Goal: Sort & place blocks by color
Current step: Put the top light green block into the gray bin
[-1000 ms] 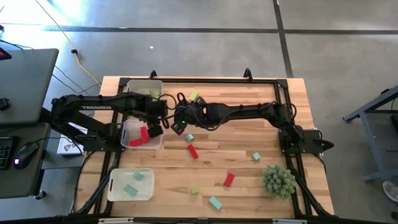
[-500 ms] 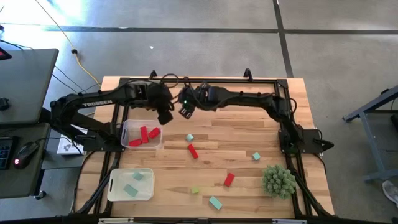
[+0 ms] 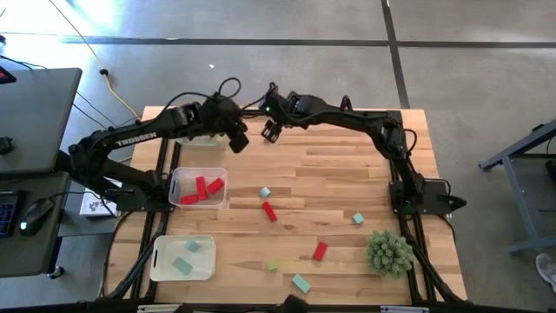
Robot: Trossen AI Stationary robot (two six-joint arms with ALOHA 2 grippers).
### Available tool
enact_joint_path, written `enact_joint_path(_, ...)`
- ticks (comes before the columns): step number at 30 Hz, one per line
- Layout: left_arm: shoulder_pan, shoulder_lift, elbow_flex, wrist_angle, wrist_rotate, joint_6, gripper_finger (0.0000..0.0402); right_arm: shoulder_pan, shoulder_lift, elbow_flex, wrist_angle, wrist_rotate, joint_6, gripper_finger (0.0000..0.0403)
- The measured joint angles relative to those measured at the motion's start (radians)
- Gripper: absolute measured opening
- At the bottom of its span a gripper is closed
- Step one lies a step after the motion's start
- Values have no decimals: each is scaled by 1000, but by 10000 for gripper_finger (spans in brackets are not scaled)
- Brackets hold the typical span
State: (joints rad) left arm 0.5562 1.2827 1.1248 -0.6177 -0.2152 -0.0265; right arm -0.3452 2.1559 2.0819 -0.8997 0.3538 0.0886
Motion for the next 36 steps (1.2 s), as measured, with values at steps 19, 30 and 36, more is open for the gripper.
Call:
enact_joint_path(19, 147, 0, -1, 334, 88, 45, 106, -150, 0, 0, 1, -43, -156, 239)
enact_joint_path(30, 199, 0, -2, 616, 134, -6, 106, -232, -1, 0, 2, -77, -194, 239)
enact_joint_path(36, 218, 0, -2, 706, 133, -10, 109, -270, -2, 0, 1, -96, -209, 239)
